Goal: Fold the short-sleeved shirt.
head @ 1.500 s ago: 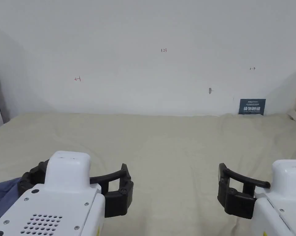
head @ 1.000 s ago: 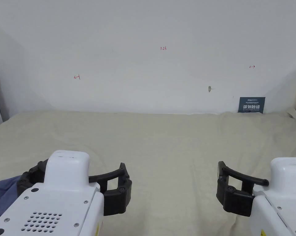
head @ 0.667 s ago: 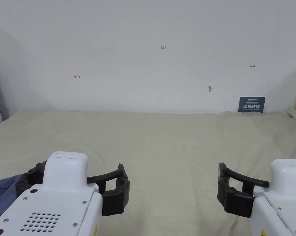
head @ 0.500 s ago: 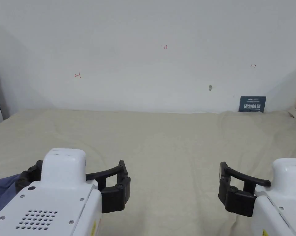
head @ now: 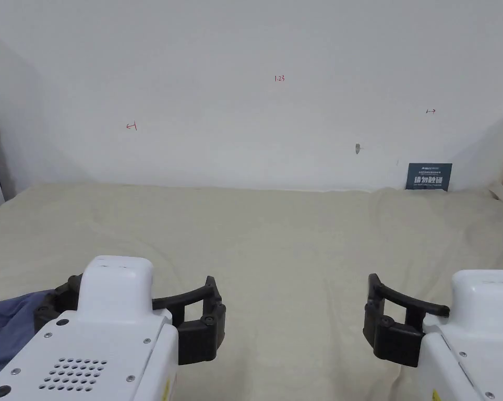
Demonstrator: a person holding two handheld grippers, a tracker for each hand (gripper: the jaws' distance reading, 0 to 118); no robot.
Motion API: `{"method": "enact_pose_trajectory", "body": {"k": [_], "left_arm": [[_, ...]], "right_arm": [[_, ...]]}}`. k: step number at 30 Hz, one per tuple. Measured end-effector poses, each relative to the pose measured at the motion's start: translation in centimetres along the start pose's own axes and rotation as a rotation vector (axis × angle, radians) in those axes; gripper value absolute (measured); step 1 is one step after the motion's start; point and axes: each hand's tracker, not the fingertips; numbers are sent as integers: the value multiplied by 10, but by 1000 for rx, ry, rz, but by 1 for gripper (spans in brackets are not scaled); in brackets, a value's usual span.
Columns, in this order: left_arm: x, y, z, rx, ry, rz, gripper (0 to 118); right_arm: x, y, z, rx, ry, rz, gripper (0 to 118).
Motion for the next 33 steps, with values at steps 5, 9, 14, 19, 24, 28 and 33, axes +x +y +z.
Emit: {"method": "enact_pose_trajectory", "body": {"k": [5, 9, 14, 19, 24, 28, 33], "left_arm": [[-26, -4, -6, -1, -194, 416, 116], [-51, -32, -27, -14, -349, 818, 116], [-69, -75, -43, -47, -355, 1072, 116], [-68, -63, -36, -63, -191, 870, 116], [-23, -17, -14, 60, -11, 193, 116], [22, -17, -8, 77, 2, -181, 116], [36, -26, -7, 104, -18, -147, 116]], "right_arm": [[-39, 4, 5, 56, -102, 419, 114], [-75, -17, 10, 134, -114, 813, 114], [-96, -44, 8, 92, -11, 918, 114], [-88, -30, 2, 50, 33, 642, 114], [-42, 0, -3, 41, 54, -24, 113], [-17, -4, -6, 50, -6, -254, 113], [-14, -25, -13, -34, -55, -167, 113]]}}
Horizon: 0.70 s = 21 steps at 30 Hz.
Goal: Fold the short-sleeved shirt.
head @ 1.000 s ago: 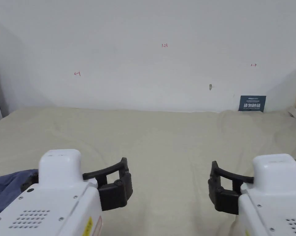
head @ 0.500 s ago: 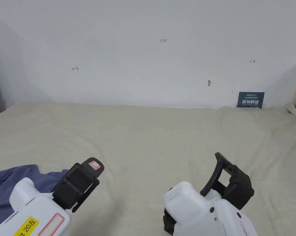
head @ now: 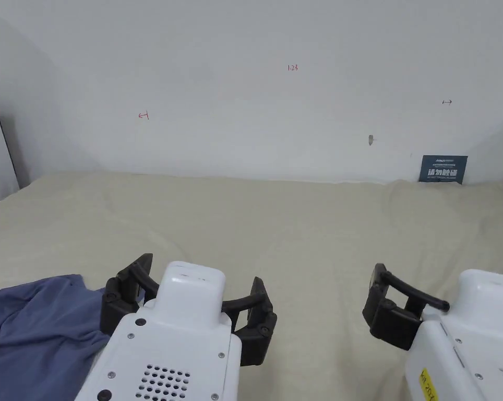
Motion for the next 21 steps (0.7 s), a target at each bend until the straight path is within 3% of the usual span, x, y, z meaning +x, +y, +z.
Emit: {"method": "enact_pose_trajectory", "body": {"k": [6, 12, 14, 15, 17, 18, 19, 20, 21], "left_arm": [[-9, -2, -3, -7, 20, 48, 116], [-21, -1, -9, -79, -97, 165, 116], [-21, -2, -11, -113, -101, 200, 116], [-21, -2, -11, -115, -105, 200, 115], [-21, -3, -10, -117, -87, 203, 97], [-20, -2, -10, -112, -82, 196, 74], [-20, -2, -10, -106, -66, 187, 42], [-21, -1, -10, -104, -60, 182, 23], [-21, -1, -9, -98, -51, 176, 17]], "right_arm": [[-2, -2, 3, 7, 65, 78, 113], [-12, 3, 12, 65, 1, 252, 112], [-13, 3, 16, 99, -11, 251, 98], [-13, 4, 17, 105, -10, 252, 83], [-13, 6, 14, 98, -16, 259, 38], [-12, 5, 12, 96, -19, 268, 21], [-12, 5, 12, 94, -27, 266, 16], [-9, 4, 12, 89, -14, 246, 15], [-8, 5, 12, 82, -4, 219, 10]]}}
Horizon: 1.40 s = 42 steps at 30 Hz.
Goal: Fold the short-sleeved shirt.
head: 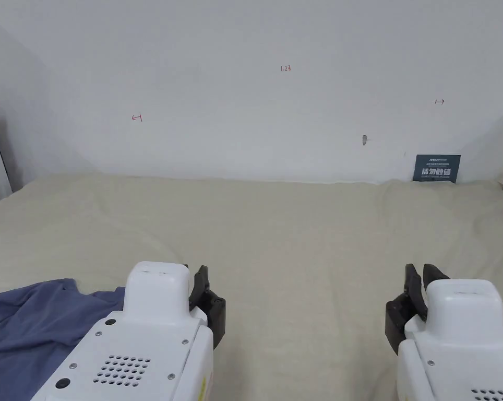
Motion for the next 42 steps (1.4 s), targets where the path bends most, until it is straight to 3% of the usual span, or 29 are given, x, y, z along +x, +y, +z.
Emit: {"method": "enact_pose_trajectory", "body": {"k": [1, 2, 3, 14, 18, 26, 29, 33, 42], "left_arm": [[1, 1, 1, 0, 10, 7, 14], [-2, 3, 0, -9, -7, 19, 3], [-3, 3, -1, -14, -18, 33, 0], [-11, 6, -1, -17, 46, 43, 0], [-33, 11, 9, -6, 112, 49, 0], [-103, 18, 52, -18, 360, 53, 0], [-123, 17, 69, -36, 469, 33, 0], [-148, 8, 79, -63, 511, 89, 0], [-164, -8, 70, -115, 517, 88, 0]], "right_arm": [[1, 1, -1, -7, 1, -12, 0], [1, 0, -1, -2, -2, -14, 0], [2, -1, 0, 6, -20, -14, 0], [0, 0, -7, -34, 29, -29, 0], [-21, 4, -13, -41, 116, -21, 0], [-100, 17, -21, -22, 409, -83, 0], [-134, 21, -18, -31, 519, -73, 0], [-165, 24, -12, -36, 617, -68, 0], [-197, 13, -12, -107, 687, -43, 0]]}}
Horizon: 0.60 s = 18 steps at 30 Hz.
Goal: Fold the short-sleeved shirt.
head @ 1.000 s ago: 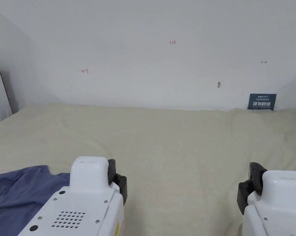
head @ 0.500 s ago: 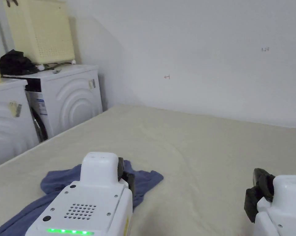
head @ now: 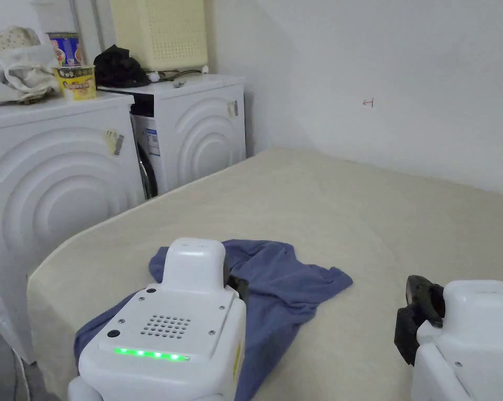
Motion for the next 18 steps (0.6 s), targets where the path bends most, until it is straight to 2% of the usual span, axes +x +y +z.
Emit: {"method": "enact_pose_trajectory", "body": {"k": [4, 9, 16, 18], "left_arm": [[-8, -12, -32, -91, -38, 48, 0], [-15, -32, -104, -265, -154, 81, 0], [-27, -74, -226, -535, -165, 177, 0], [-27, -85, -249, -598, -121, 121, 0]], "right_arm": [[-6, -11, -11, -50, 6, 31, 0], [-11, -28, -33, -122, 16, 59, 0], [-8, -51, -68, -224, 14, 46, 0], [-6, -55, -72, -244, 8, 52, 0]]}}
